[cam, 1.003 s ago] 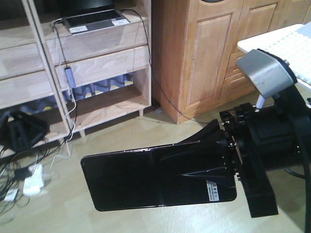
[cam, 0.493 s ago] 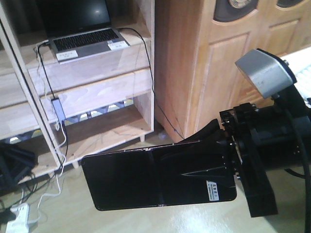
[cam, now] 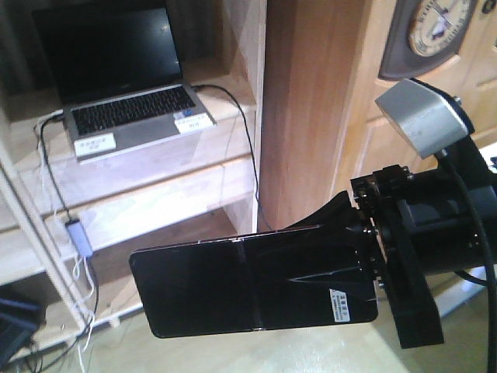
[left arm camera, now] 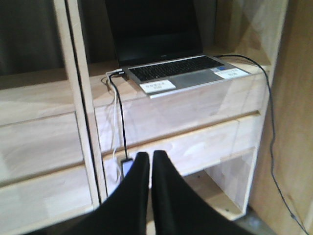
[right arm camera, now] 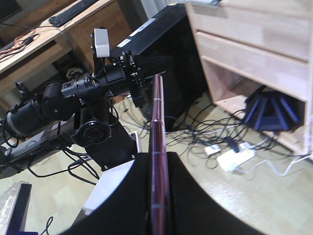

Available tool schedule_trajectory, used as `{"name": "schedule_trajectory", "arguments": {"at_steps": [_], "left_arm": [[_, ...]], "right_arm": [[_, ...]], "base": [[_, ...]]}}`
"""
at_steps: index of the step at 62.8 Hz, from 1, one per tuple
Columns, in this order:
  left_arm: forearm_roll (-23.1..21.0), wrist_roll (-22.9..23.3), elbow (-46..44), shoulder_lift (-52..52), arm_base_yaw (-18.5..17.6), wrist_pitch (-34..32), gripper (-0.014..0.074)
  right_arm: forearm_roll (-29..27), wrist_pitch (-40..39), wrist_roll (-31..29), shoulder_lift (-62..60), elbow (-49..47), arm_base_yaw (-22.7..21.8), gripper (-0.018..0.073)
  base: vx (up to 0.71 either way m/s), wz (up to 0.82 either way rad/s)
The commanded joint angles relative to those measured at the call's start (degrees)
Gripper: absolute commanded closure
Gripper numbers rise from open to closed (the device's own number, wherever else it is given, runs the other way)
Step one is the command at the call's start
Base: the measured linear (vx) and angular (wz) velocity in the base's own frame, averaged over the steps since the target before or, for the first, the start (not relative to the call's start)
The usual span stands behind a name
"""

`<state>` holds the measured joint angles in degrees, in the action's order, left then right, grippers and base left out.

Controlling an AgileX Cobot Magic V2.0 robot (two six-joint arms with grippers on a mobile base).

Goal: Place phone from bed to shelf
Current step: 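Hold the phone while the base drives to the wooden shelf unit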

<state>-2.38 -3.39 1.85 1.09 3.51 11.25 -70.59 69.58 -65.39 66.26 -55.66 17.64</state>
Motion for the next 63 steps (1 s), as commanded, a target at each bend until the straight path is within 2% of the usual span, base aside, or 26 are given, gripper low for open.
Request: {"name": "schedule_trajectory", "arguments": {"at_steps": [1,34,63], "left_arm": [[-0.5,0.0,0.4,0.5,0.0,-4.0,0.0595],[-0.5,0.0,0.4,0.5,0.0,-4.0,0.0595],[-0.5,0.0,0.4,0.5,0.0,-4.0,0.0595]], "right_arm": [[-5.2,4.2,0.0,-1.3,-1.5,0.1,0.0561],[-5.2,4.2,0.0,-1.3,-1.5,0.1,0.0561],[-5.2,4.2,0.0,-1.3,-1.5,0.1,0.0561]], "base": [[0.43,0.03],[0.4,0.09],[0.3,0.42]]}}
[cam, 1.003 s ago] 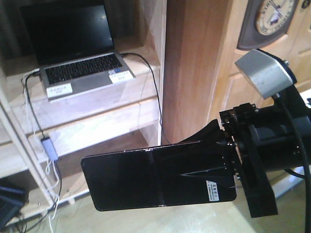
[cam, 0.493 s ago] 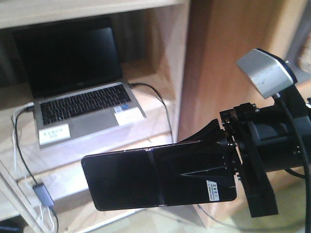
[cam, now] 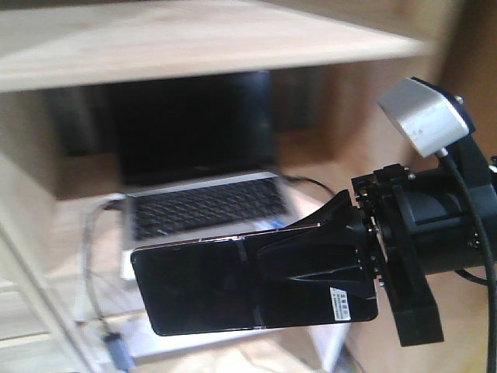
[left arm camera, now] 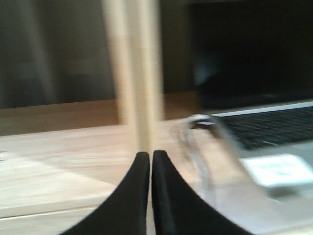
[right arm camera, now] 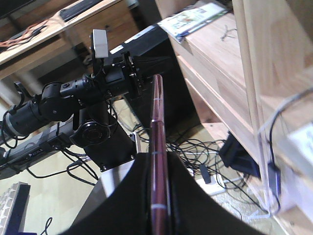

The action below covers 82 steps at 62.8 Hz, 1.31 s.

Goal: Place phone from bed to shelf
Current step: 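Hold the phone while the base drives to the wooden shelf unit, then raise the right gripper with the phone above the upper shelf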

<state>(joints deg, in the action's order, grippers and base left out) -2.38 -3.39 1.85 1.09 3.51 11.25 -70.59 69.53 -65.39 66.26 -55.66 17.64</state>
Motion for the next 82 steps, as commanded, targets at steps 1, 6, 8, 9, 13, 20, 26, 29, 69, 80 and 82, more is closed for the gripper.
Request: {"name": "schedule_trajectory", "arguments": {"at_steps": [1,6,8,9,13,20,26,29,69,80,82], "left_arm": [[-0.5,0.0,0.4,0.5,0.0,-4.0,0.0595],[-0.5,0.0,0.4,0.5,0.0,-4.0,0.0595],[-0.5,0.0,0.4,0.5,0.0,-4.0,0.0595],[-0.5,0.0,0.4,0.5,0.0,-4.0,0.0595],[-0.5,0.0,0.4,0.5,0.0,-4.0,0.0595],[-0.5,0.0,0.4,0.5,0.0,-4.0,0.0595],[-0.5,0.0,0.4,0.5,0.0,-4.0,0.0595],[-0.5,0.0,0.4,0.5,0.0,-4.0,0.0595],[-0.5,0.0,0.4,0.5,0.0,-4.0,0.0595],[-0.5,0.0,0.4,0.5,0.0,-4.0,0.0595],[-0.5,0.0,0.4,0.5,0.0,-4.0,0.0595]], "right_arm": [[-5.2,4.2,0.0,-1.3,-1.5,0.1,0.0561],[-5.2,4.1,0.0,-1.3,-1.5,0.1,0.0561],[-5.2,4.1,0.0,-1.3,-1.5,0.1,0.0561],[-5.2,4.1,0.0,-1.3,-1.5,0.1,0.0561],[-5.2,4.2,0.0,-1.3,-1.5,0.1,0.0561],[-5.2,4.1,0.0,-1.3,-1.5,0.1,0.0561],[-5.2,4.2,0.0,-1.3,-1.5,0.1,0.0561],[-5.2,4.2,0.0,-1.3,-1.5,0.1,0.0561],[-5.2,4.2,0.0,-1.3,-1.5,0.1,0.0561],[-5.2,4.2,0.0,-1.3,-1.5,0.1,0.0561],[-5.2,4.2,0.0,-1.3,-1.5,0.1,0.0561]], "base": [[0.23,0.51],[0.22,0.49],[0.2,0.45],[0.19,0.43],[0.17,0.39],[0.14,0.31],[0.11,0.23],[0.09,0.18],[0.02,0.03],[0.0,0.0],[0.0,0.0]]}}
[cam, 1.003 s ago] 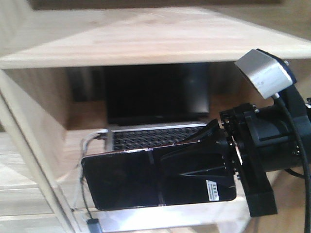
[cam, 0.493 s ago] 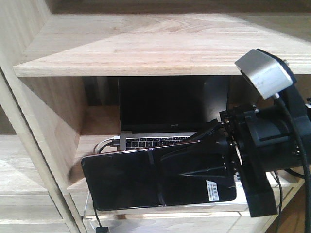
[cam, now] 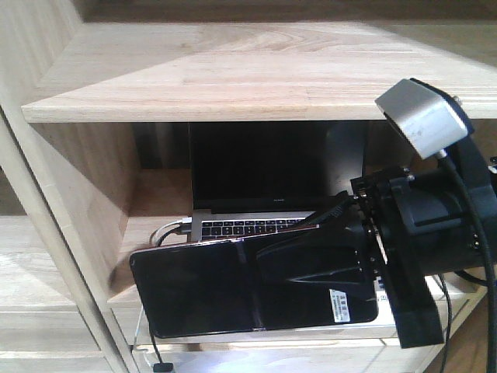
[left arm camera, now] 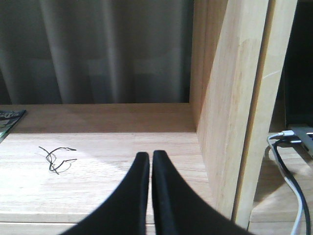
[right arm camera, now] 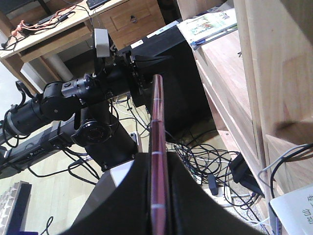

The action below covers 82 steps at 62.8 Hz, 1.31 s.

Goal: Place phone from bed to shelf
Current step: 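Raise the right gripper with the phone above the upper shelf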

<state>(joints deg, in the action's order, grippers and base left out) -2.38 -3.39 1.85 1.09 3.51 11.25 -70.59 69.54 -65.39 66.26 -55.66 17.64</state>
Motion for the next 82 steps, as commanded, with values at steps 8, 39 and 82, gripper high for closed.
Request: {"name": "schedule_trajectory", "arguments": {"at_steps": [8,39,82], "left_arm": [[-0.5,0.0,0.4,0.5,0.0,-4.0,0.0595],[-0.5,0.0,0.4,0.5,0.0,-4.0,0.0595],[-0.5,0.0,0.4,0.5,0.0,-4.0,0.0595]], "right_arm": [[-5.2,4.2,0.0,-1.3,-1.5,0.1,0.0561],[-5.2,4.0,0.0,-1.3,-1.5,0.1,0.0561],[-11.5,-2.2,2.4,-1.1,-13.8,0.1,0.0561]], "base": [[0.0,0.0],[0.0,0.0],[0.0,0.0]]}}
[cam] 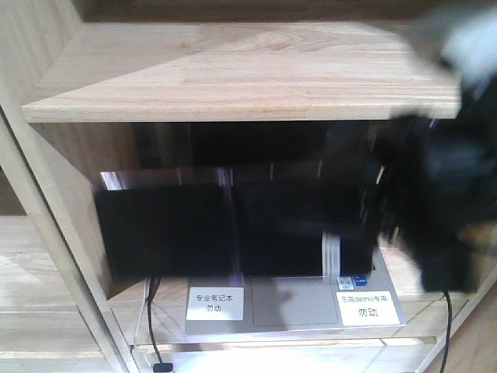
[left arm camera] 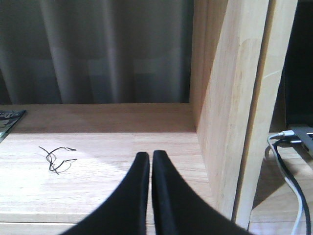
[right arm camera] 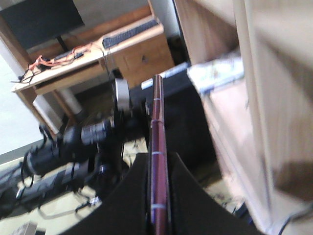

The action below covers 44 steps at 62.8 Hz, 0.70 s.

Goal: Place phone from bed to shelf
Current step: 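Raise the right gripper with the phone above the upper shelf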

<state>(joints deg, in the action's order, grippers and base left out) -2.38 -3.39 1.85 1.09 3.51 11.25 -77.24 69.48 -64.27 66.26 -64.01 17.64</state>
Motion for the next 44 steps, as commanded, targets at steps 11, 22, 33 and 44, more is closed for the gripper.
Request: {"name": "schedule_trajectory", "arguments": {"at_steps": [11,22,33,44], "left_arm": [[-0.5,0.0,0.4,0.5,0.0,-4.0,0.0595],[-0.5,0.0,0.4,0.5,0.0,-4.0,0.0595],[-0.5,0.0,0.4,0.5,0.0,-4.0,0.0595],[-0.5,0.0,0.4,0.5,0.0,-4.0,0.0595]], "right_arm": [[-0.5,-6.1,3.7,2.3,-15.5,0.1,0.0561],[2.0,-6.0,4.7,9.6,-25.8,0.1,0.0561],[2.0,-6.3,4.7,18.6,-37.2,0.1,0.0561],[2.0,-8.0,4.7,28.2,-47.5,0.1,0.0561]], "base": [[0.0,0.0],[0.0,0.0],[0.0,0.0],[0.0,0.0]]}}
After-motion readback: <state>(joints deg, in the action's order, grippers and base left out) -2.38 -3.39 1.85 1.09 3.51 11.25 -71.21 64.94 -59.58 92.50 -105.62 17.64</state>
